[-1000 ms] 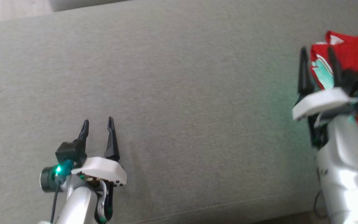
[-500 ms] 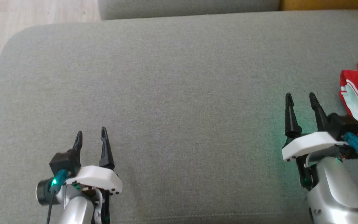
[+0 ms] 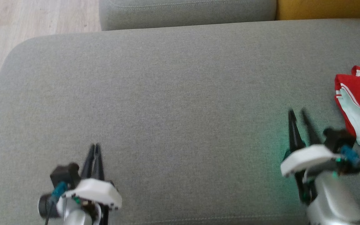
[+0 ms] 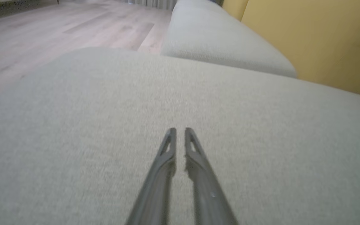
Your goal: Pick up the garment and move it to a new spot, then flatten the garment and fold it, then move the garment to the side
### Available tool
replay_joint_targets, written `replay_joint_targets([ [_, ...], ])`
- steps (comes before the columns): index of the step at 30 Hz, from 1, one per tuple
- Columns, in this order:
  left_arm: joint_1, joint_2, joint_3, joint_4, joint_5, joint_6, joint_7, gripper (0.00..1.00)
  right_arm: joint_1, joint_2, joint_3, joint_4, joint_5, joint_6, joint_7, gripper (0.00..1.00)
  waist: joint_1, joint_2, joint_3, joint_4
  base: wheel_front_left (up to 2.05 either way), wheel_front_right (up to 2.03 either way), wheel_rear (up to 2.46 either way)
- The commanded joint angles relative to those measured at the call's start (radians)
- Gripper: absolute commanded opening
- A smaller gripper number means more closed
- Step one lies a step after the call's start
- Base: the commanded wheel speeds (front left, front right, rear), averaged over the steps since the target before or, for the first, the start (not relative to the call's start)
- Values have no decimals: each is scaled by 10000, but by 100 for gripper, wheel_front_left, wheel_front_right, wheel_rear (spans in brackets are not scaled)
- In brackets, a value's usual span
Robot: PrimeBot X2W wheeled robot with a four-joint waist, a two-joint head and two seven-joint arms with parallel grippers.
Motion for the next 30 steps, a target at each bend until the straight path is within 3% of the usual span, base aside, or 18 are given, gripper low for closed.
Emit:
replay_joint_targets([
  [1,62,-8,-1,122,-6,-1,2,0,114,13,-1,123,5,0,5,0,0,0,-1,0,0,0,0],
  [30,17,17,635,-24,-2893,-531,795,0,628,31,-224,-586,3162,15,793,0,0,0,-179,54,0,0,0],
])
